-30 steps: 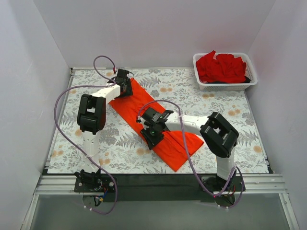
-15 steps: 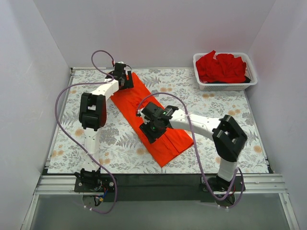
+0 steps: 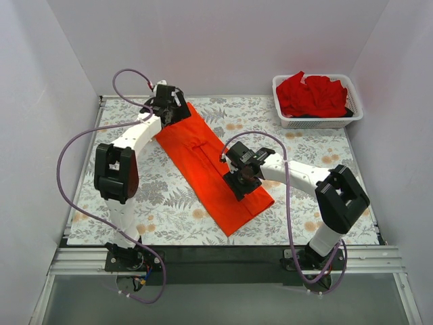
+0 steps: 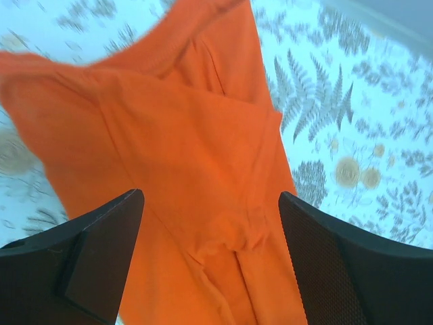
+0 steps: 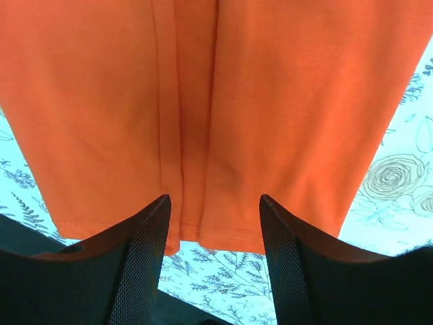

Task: Fold and stack the t-shirts
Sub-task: Fold the tshirt

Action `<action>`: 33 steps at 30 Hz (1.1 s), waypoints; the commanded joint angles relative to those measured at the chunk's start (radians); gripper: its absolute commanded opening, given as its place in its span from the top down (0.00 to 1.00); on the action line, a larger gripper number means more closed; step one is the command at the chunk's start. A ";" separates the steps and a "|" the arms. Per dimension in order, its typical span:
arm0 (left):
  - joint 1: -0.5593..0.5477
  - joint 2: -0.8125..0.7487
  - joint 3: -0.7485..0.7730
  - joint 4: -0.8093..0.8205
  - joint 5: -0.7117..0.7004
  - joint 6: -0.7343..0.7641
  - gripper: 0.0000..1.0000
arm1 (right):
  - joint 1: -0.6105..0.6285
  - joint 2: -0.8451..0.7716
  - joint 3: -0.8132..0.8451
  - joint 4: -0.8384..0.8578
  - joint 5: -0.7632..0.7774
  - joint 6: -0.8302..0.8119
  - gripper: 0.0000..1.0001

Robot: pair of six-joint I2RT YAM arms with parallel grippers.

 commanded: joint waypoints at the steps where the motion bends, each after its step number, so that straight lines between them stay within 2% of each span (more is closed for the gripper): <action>1: -0.046 0.016 -0.081 -0.033 0.047 -0.046 0.20 | 0.001 0.005 0.010 0.013 -0.049 -0.024 0.37; 6: -0.057 0.075 -0.095 -0.032 0.056 -0.055 0.21 | 0.003 0.039 -0.003 0.027 -0.082 -0.026 0.37; 14: -0.059 0.193 -0.020 -0.058 0.078 -0.026 0.23 | 0.003 0.082 -0.048 0.056 -0.161 -0.030 0.37; 18: -0.059 0.256 0.026 -0.058 0.099 0.027 0.22 | 0.007 0.112 -0.056 0.071 -0.279 -0.024 0.37; 26: -0.068 0.458 0.259 -0.091 0.157 0.186 0.21 | 0.062 0.198 0.014 0.084 -0.385 0.020 0.37; 33: -0.083 0.571 0.457 -0.091 0.176 0.190 0.20 | 0.049 0.263 0.094 0.085 -0.313 0.034 0.36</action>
